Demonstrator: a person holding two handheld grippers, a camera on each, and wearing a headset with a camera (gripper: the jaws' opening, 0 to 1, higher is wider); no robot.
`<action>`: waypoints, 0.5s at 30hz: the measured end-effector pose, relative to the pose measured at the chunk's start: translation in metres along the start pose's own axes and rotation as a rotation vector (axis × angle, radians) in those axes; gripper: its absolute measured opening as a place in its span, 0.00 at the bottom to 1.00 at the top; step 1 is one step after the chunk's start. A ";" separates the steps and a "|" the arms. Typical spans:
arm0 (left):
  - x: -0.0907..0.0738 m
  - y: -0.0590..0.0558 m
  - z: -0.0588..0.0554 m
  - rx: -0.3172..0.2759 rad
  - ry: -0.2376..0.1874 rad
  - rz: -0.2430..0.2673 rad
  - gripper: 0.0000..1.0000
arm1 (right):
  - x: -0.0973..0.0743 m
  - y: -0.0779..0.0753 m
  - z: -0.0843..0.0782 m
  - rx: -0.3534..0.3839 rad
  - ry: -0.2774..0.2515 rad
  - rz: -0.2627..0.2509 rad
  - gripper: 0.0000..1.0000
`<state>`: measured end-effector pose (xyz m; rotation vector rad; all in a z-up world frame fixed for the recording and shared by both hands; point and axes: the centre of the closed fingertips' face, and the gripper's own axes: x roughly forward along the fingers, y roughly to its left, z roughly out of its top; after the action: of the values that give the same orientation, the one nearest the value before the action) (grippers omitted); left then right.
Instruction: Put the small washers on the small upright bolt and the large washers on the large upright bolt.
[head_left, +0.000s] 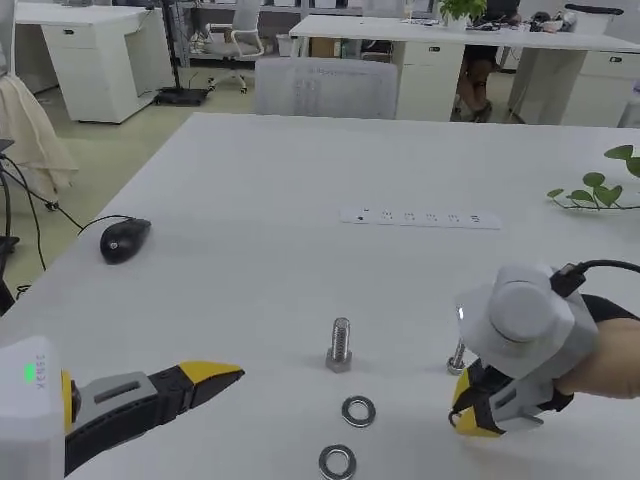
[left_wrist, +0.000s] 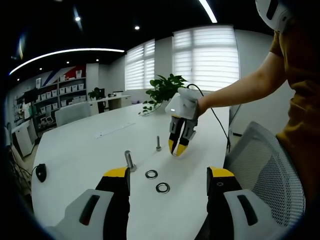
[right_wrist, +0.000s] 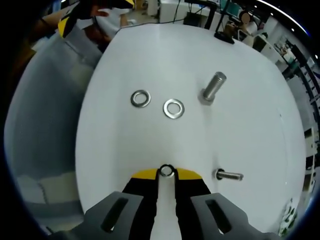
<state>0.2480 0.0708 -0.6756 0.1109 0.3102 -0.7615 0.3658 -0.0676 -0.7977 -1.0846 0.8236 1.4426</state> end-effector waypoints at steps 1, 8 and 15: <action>0.000 0.000 0.000 0.000 0.000 -0.001 0.61 | 0.000 -0.001 -0.001 0.000 0.002 -0.002 0.12; 0.002 0.000 0.000 0.000 0.001 -0.003 0.61 | -0.004 -0.005 -0.003 0.010 0.000 -0.012 0.12; 0.002 0.000 0.001 0.002 0.002 -0.005 0.61 | -0.009 -0.011 -0.006 0.019 -0.004 -0.027 0.12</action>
<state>0.2500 0.0694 -0.6754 0.1124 0.3116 -0.7662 0.3771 -0.0742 -0.7901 -1.0741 0.8155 1.4108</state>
